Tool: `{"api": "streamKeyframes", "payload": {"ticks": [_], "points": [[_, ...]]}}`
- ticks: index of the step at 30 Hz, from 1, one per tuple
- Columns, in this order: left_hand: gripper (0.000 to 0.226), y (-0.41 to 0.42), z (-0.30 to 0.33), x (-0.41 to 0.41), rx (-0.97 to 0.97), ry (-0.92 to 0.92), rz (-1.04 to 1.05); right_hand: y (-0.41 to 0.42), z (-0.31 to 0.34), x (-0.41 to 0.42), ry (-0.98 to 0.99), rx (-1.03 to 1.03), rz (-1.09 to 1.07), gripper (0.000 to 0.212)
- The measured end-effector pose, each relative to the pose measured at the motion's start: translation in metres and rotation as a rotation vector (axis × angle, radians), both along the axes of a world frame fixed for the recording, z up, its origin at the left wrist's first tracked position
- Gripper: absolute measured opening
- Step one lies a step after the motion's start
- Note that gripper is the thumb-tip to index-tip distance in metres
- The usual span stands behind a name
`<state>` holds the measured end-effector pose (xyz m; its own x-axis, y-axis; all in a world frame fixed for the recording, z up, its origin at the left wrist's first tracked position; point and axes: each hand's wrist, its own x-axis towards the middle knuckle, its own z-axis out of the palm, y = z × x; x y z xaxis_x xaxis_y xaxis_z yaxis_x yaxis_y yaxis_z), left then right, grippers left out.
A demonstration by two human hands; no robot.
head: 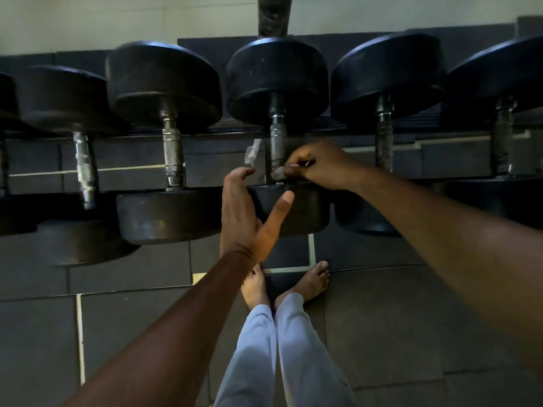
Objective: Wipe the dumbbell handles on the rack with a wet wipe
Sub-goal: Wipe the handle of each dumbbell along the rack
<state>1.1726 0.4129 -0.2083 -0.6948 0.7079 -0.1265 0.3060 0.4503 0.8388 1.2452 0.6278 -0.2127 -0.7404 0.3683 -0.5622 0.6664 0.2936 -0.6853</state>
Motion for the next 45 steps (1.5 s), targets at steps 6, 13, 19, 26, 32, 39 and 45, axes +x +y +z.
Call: {"api": "streamKeyframes", "payload": {"ticks": [6,13,19,26,32,39,45], "points": [[0.055,-0.003,-0.011,0.003,0.049,0.033,0.037,-0.005,-0.008,-0.002,-0.050,-0.136,-0.282,0.022],[0.048,-0.005,-0.016,0.002,0.073,0.030,0.027,0.003,-0.006,-0.024,-0.330,-0.041,-0.010,0.025],[0.046,-0.004,-0.019,0.003,0.090,0.067,0.038,0.008,-0.017,-0.017,-0.302,-0.117,-0.117,0.003],[0.043,-0.002,-0.018,0.003,0.110,0.094,0.049,0.008,-0.014,-0.003,-0.242,-0.268,-0.182,0.015],[0.043,-0.004,-0.022,0.002,0.100,0.109,0.039,0.006,-0.014,-0.012,-0.284,-0.245,-0.148,0.019],[0.043,-0.003,-0.022,0.002,0.109,0.128,0.043,0.004,-0.029,-0.016,-0.327,-0.253,-0.203,0.010],[0.042,-0.003,-0.021,0.002,0.103,0.122,0.040,0.001,-0.027,-0.024,-0.372,-0.232,-0.149,0.010]]}}
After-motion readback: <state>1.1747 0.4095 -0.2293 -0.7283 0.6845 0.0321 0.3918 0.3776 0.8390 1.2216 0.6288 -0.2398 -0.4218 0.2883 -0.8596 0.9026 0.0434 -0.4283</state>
